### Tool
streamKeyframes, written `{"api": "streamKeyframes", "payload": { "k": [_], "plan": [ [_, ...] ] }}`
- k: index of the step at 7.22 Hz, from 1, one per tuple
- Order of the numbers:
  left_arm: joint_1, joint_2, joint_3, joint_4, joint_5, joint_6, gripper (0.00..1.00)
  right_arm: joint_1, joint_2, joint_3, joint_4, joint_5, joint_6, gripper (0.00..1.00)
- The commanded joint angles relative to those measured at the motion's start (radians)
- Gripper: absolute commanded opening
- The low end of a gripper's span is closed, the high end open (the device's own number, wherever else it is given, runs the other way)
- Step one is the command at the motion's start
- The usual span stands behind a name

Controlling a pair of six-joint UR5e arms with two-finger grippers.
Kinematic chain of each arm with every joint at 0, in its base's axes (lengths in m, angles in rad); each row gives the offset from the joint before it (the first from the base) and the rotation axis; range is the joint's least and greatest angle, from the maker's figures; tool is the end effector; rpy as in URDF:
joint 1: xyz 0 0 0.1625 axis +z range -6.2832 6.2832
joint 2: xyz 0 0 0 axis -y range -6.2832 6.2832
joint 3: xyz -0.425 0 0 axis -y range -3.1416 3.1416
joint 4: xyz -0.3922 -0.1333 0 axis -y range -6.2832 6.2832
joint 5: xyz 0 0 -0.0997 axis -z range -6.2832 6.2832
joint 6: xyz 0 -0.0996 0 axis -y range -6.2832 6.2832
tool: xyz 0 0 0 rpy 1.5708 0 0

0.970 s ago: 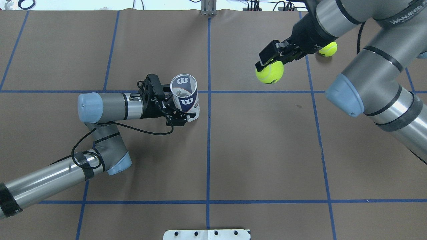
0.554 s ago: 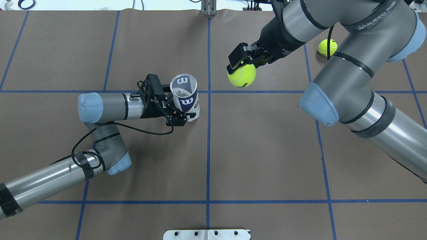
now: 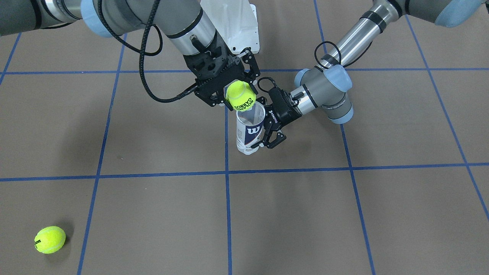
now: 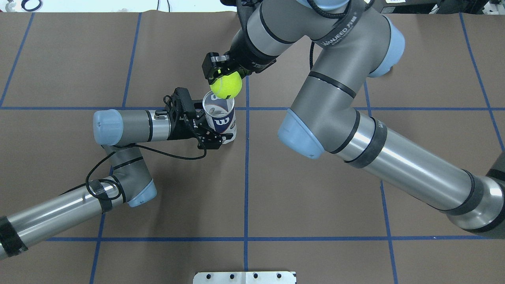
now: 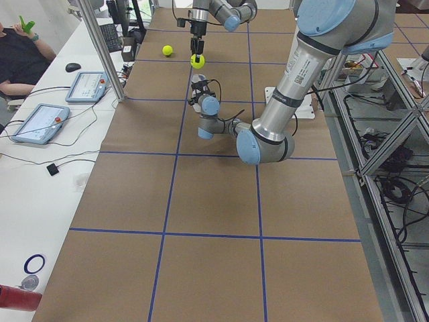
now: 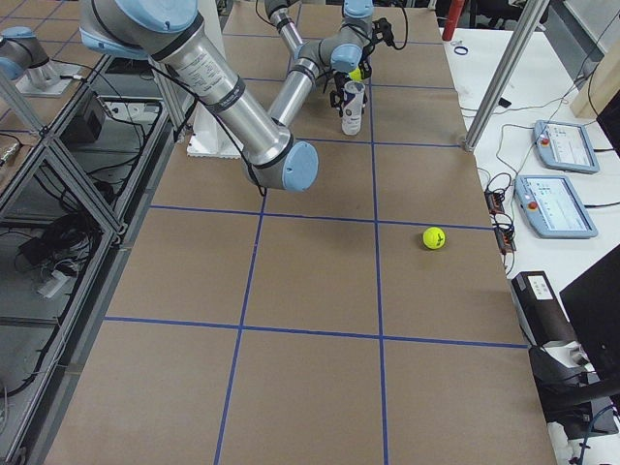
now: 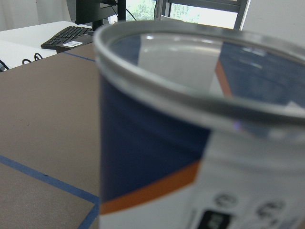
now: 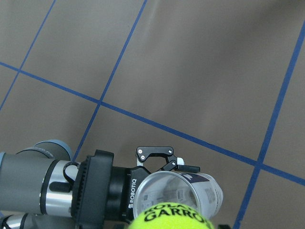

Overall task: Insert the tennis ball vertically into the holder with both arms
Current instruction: 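Carry the ball with the right gripper over the can's open top, then lower the yellow ball into the can's opening and release with the right gripper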

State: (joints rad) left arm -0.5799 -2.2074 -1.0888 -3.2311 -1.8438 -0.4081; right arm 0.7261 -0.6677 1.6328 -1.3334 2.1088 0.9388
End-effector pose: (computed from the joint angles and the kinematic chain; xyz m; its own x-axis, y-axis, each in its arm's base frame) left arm 0.5349 -0.4776 0.3239 0.2032 0.9235 -0.3253 0.3081 0.2550 0.9165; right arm -0.4484 -0.5082 0.0410 0.3429 -0.3740 0.8617 -0.0126 0.9154 0.4023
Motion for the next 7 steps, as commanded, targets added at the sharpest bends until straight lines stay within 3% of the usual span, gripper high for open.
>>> {"api": "streamKeyframes", "payload": {
  "k": [1, 7],
  "plan": [
    [0.000, 0.000, 0.001, 0.001, 0.000, 0.000, 0.99, -0.005, 0.066, -0.089, 0.003, -0.023, 0.001, 0.00],
    [0.000, 0.000, 0.001, -0.001, 0.000, 0.000, 0.99, -0.030, 0.054, -0.088, -0.001, -0.026, 0.005, 0.00]
  ]
}}
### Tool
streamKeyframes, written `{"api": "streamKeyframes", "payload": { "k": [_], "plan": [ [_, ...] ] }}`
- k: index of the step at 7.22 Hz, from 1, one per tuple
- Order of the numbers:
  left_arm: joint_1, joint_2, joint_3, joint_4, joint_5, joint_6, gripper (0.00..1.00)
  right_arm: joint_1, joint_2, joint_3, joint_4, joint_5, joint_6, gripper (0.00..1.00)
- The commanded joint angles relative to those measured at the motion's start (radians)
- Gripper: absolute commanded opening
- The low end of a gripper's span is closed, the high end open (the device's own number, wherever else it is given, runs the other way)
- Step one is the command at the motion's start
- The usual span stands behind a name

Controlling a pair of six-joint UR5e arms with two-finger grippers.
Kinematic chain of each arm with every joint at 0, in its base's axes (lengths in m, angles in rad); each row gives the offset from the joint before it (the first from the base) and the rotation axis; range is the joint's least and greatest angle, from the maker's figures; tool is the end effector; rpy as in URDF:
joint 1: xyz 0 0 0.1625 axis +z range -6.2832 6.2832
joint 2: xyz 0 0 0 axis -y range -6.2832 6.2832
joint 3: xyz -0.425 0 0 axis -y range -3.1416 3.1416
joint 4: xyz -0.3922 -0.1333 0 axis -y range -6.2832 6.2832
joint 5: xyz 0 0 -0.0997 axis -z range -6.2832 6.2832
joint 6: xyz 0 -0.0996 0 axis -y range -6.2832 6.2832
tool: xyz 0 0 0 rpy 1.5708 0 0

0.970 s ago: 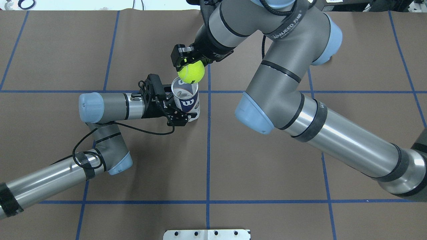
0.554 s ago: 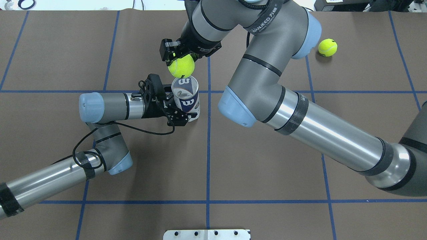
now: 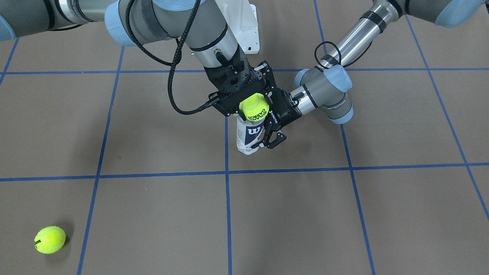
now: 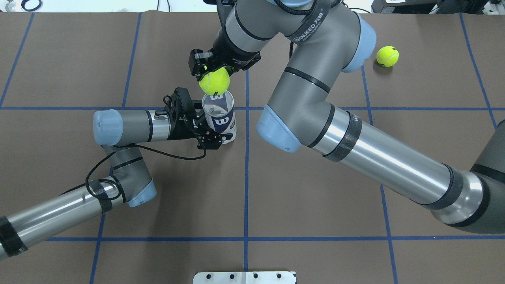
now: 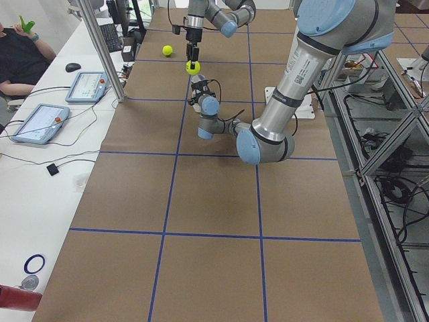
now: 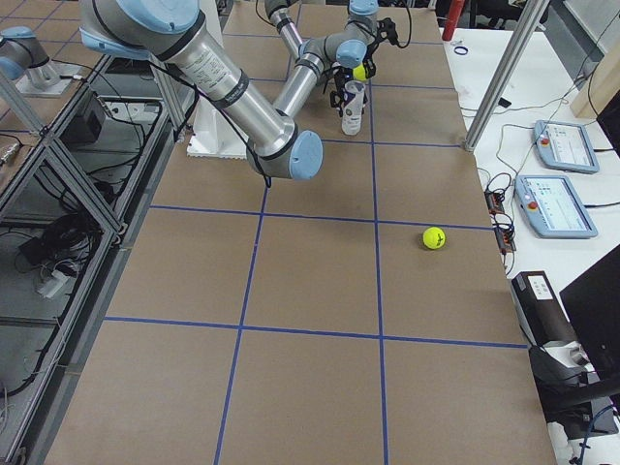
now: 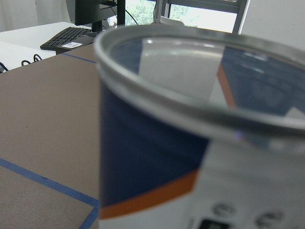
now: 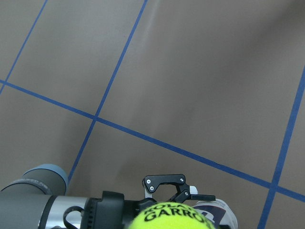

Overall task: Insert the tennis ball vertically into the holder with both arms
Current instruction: 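Lower the yellow ball into the can's opening and release with the right gripper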

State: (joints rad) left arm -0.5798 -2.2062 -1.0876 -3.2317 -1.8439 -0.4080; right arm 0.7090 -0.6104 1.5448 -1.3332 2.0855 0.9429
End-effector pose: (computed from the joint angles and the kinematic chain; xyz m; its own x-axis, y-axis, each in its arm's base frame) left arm 0.5349 -0.4775 0.3253 0.2035 0.9233 -0.3258 0.3067 0.2559 0.9168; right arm -0.4764 -0.5197 0.0325 0.3692 -0.3570 0.8581 -0.0068 0.9222 0.3866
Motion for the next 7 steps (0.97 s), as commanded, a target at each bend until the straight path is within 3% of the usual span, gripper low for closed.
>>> {"api": "streamKeyframes", "payload": {
  "k": [1, 2, 6, 7],
  "plan": [
    [0.000, -0.001, 0.002, 0.001, 0.000, 0.000, 0.99, -0.014, -0.002, 0.006, -0.003, -0.002, 0.002, 0.00],
    [0.000, 0.000, 0.005, 0.000, 0.000, 0.000, 0.99, -0.016, -0.005, 0.008, -0.004, -0.002, 0.002, 0.14],
    [0.000, 0.000, 0.005, 0.000, 0.000, 0.000, 0.99, -0.020, -0.009, 0.003, -0.006, -0.004, 0.004, 0.42],
    [0.000, 0.000, 0.005, 0.000, 0.000, 0.000, 0.99, -0.020, -0.009, 0.005, -0.004, -0.005, 0.004, 0.60]
  ]
}}
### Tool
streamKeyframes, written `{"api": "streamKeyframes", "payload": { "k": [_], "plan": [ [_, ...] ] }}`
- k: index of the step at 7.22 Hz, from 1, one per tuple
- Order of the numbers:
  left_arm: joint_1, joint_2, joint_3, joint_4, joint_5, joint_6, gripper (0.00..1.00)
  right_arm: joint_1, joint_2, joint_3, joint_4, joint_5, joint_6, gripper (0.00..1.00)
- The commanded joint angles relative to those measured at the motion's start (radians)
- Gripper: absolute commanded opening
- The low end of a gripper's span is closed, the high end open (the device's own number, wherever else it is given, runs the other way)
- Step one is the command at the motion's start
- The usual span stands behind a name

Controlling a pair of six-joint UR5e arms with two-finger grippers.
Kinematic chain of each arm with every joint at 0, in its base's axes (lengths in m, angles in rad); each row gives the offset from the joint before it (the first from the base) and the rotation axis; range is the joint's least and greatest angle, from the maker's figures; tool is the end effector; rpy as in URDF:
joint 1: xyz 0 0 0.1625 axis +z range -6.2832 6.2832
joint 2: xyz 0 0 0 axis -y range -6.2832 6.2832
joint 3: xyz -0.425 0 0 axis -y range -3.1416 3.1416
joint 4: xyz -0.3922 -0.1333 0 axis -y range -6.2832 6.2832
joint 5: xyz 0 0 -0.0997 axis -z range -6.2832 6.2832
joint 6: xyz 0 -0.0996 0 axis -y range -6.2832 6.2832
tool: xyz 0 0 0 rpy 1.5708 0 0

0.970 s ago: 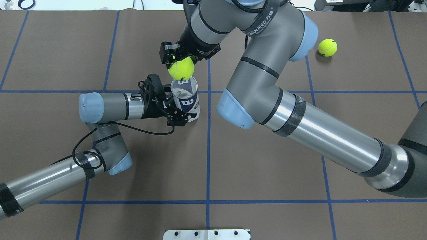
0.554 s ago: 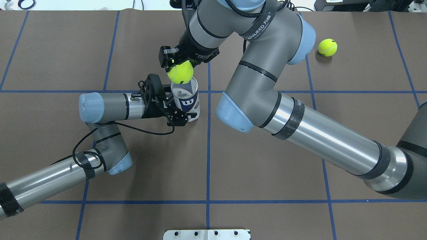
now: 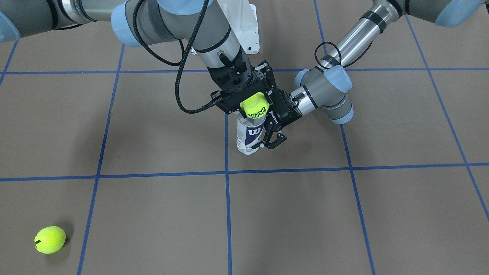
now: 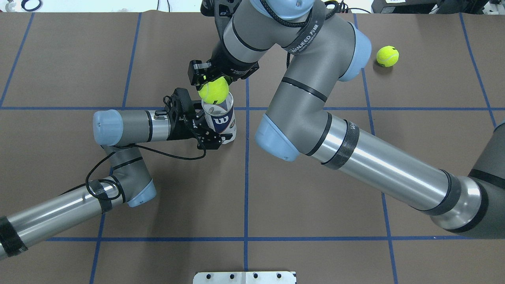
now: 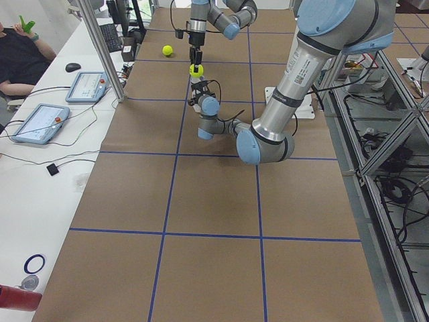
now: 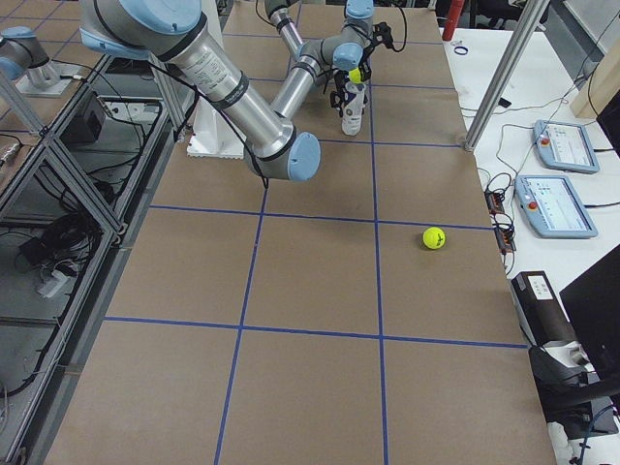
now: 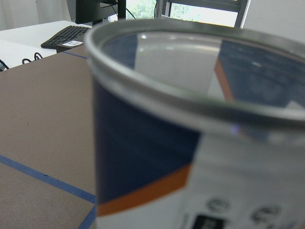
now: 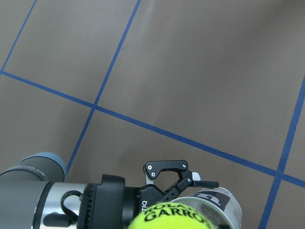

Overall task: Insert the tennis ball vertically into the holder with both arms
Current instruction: 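Lower the yellow ball into the can's opening and release with the right gripper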

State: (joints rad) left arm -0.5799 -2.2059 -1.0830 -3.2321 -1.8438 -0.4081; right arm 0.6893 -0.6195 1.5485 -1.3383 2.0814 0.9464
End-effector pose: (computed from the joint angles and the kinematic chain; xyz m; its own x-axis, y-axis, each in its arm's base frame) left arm 0.5354 -0.4780 0.3276 0.2049 0.9224 -0.3274 0.3033 0.2582 0.9173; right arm -0.4865 -0.5106 0.0382 0.3713 -0.3549 0.8580 0.0101 0.9255 0.3785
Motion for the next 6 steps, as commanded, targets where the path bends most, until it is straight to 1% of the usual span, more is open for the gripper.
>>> {"api": "streamKeyframes", "payload": {
  "k": [1, 2, 3, 6],
  "plan": [
    [0.000, -0.002, 0.000, 0.000, 0.000, 0.000, 0.99, 0.000, 0.000, 0.001, -0.001, -0.003, 0.000, 0.73],
    [0.000, 0.000, 0.000, 0.000, 0.000, 0.000, 0.99, -0.002, 0.000, 0.001, -0.001, -0.004, 0.002, 0.89],
    [0.000, 0.000, 0.000, 0.000, 0.000, 0.000, 0.99, -0.005, -0.002, 0.001, -0.001, -0.013, 0.017, 0.97],
    [0.000, -0.002, 0.000, 0.002, 0.000, 0.000, 0.99, -0.005, 0.000, 0.002, -0.001, -0.017, 0.017, 0.98]
  ]
}}
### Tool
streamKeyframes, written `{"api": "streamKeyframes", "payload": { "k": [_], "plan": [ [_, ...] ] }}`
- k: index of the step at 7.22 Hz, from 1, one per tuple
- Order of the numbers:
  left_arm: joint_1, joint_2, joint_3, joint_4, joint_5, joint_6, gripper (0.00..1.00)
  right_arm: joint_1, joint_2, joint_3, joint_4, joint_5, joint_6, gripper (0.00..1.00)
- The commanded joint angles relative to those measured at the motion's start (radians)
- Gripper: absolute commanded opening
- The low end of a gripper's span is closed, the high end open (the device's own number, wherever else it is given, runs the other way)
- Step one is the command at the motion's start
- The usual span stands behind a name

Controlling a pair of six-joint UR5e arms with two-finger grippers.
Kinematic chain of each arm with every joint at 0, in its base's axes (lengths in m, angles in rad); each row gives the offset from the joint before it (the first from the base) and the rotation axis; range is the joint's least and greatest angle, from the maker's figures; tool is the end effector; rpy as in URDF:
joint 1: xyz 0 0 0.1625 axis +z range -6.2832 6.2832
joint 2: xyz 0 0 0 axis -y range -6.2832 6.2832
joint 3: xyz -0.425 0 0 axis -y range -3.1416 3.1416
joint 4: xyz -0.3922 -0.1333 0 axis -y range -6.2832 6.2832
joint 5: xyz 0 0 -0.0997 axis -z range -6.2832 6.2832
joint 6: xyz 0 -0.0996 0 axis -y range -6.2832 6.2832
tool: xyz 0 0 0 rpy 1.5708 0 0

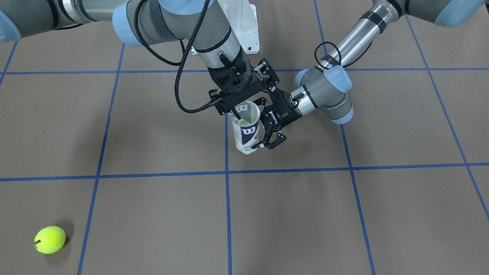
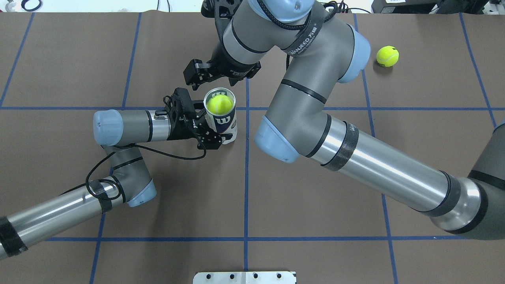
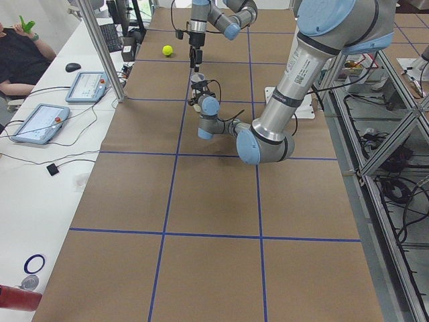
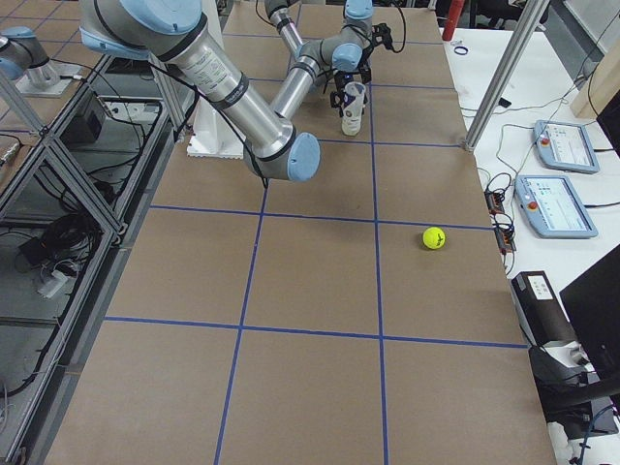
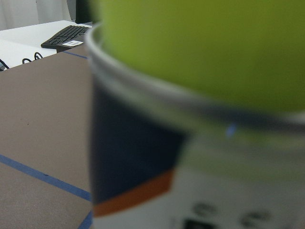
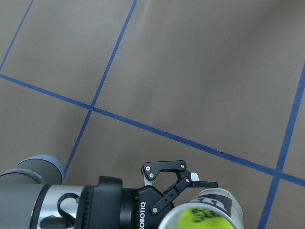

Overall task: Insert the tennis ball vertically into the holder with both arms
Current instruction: 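Raise the open right gripper away from the can toward the second ball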

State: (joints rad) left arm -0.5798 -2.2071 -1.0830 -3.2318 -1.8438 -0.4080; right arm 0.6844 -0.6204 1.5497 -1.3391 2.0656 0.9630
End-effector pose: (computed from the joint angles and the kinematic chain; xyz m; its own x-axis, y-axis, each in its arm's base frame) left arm 0.5357 -0.4781 0.3267 0.2046 0.9226 -0.3270 0.3039 0.2577 0.9172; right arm -0.4885 -0.5096 0.0388 0.3784 -0.3399 0.8610 -0.0034 0.9296 0.3685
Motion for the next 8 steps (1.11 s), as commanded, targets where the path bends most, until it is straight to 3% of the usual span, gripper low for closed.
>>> {"api": "streamKeyframes", "payload": {
  "k": [1, 6, 8],
  "plan": [
    [0.000, -0.002, 0.000, 0.001, 0.000, 0.000, 0.99, 0.000, 0.001, 0.003, -0.002, -0.001, 0.002, 0.98],
    [0.000, 0.001, 0.000, 0.000, 0.000, 0.000, 0.99, 0.000, 0.001, 0.006, -0.005, -0.001, 0.006, 0.98],
    [0.000, 0.003, -0.002, -0.002, -0.002, 0.000, 0.99, 0.001, 0.005, 0.036, -0.060, 0.001, 0.005, 0.98]
  ]
}}
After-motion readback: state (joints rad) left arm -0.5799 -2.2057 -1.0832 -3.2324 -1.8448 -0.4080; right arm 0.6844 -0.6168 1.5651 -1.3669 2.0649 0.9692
